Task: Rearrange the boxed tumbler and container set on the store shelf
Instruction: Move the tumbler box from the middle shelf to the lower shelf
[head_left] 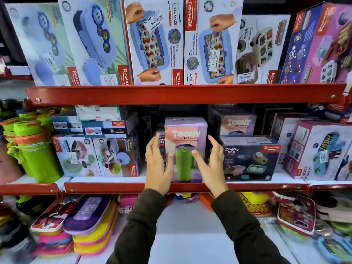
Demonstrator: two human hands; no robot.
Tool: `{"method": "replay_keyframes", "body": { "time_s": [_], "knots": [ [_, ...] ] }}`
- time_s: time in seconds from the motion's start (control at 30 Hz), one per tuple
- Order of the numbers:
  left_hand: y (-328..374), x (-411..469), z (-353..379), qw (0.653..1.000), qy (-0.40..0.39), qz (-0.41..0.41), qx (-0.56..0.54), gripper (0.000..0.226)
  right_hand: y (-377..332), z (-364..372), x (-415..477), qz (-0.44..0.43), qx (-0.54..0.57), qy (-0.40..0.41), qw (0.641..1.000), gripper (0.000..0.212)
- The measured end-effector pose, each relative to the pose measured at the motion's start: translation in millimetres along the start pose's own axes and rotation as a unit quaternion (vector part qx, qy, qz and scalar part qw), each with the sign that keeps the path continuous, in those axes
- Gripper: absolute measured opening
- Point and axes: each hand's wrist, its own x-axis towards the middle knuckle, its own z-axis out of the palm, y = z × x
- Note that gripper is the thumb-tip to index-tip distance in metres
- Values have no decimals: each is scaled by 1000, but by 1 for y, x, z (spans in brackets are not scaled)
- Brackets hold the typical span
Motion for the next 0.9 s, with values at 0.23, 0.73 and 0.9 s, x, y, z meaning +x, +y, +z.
{"method": "replay_keyframes", "body": {
  "time_s": [0.23,0.73,0.9],
  "knots": [
    [-11,11,8,991,-64,-112,-37,67,9,3,10,66,48,-53,995,65],
    [-12,18,11,992,-18,-105,-72,61,12,-1,8,4,26,-45,999,59],
    [3,12,4,994,24,-39,-102,57,1,-19,4,-54,32,-10,998,59]
  ]
}}
